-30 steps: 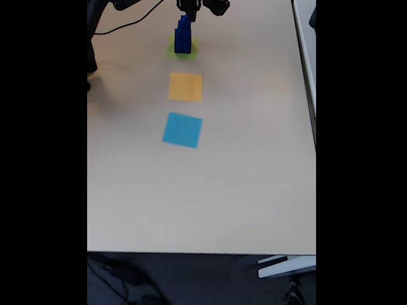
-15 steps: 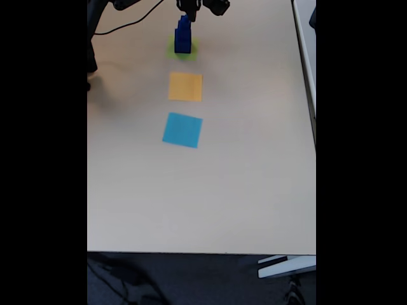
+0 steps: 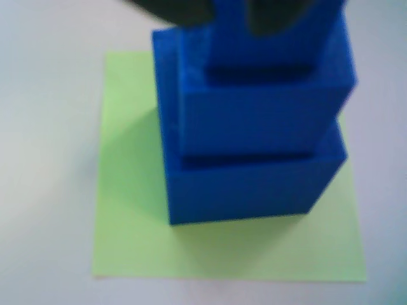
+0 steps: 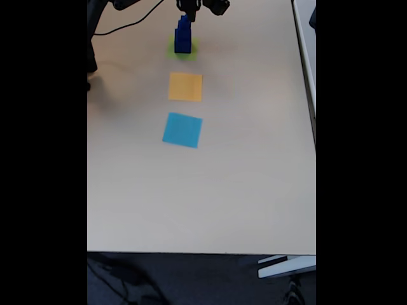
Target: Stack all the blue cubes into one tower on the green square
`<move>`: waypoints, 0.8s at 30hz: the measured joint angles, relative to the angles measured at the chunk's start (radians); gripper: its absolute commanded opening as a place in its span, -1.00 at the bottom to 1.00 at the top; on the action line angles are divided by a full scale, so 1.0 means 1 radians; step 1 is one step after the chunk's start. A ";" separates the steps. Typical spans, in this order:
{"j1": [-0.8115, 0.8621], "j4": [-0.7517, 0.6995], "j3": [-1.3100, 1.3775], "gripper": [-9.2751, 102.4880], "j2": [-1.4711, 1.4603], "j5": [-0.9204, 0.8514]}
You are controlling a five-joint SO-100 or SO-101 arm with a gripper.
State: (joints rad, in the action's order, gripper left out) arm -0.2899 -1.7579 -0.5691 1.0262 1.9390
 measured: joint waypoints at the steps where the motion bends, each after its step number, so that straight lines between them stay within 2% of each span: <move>1: 0.000 0.000 0.000 -0.84 0.000 0.000; 24: 0.000 0.000 -0.021 -0.84 0.002 -0.002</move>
State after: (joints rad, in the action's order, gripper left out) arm -0.2899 -1.7579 -0.5906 1.0278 1.9374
